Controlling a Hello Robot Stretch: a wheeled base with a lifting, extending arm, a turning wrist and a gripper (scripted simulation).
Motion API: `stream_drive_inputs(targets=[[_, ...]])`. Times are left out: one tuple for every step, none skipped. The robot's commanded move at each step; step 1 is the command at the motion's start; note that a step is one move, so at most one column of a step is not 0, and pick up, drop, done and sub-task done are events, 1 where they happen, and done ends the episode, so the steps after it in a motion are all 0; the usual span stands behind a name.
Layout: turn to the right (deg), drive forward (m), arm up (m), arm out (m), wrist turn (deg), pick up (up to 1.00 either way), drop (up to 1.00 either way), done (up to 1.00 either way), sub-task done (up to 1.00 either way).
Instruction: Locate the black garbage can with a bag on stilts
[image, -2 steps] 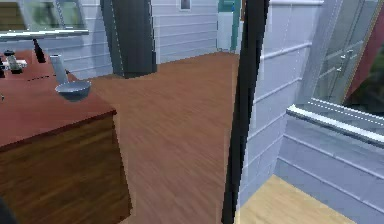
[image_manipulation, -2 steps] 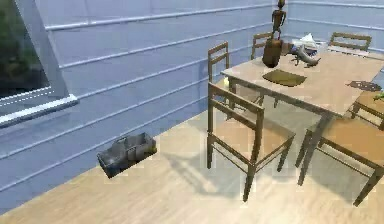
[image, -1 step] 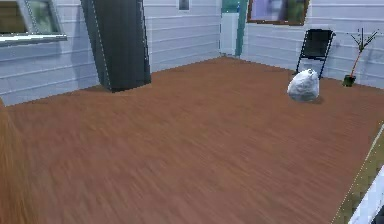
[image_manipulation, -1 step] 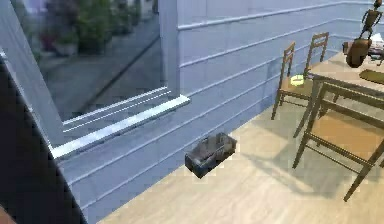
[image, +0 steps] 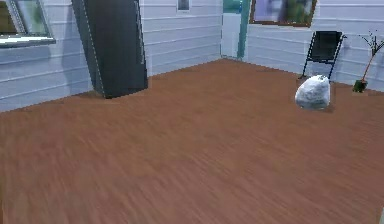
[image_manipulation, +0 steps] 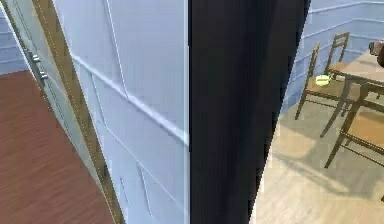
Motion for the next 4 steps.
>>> stream_drive_inputs(targets=[[39.0,0.0,0.0,0.0,0.0,0.0,0.0,0.0,0.0],[0.0,1.0,0.0,0.0,0.0,0.0,0.0,0.0,0.0],[3.0,0.0,0.0,0.0,0.0,0.0,0.0,0.0,0.0],[0.0,1.0,0.0,0.0,0.0,0.0,0.0,0.0,0.0]])
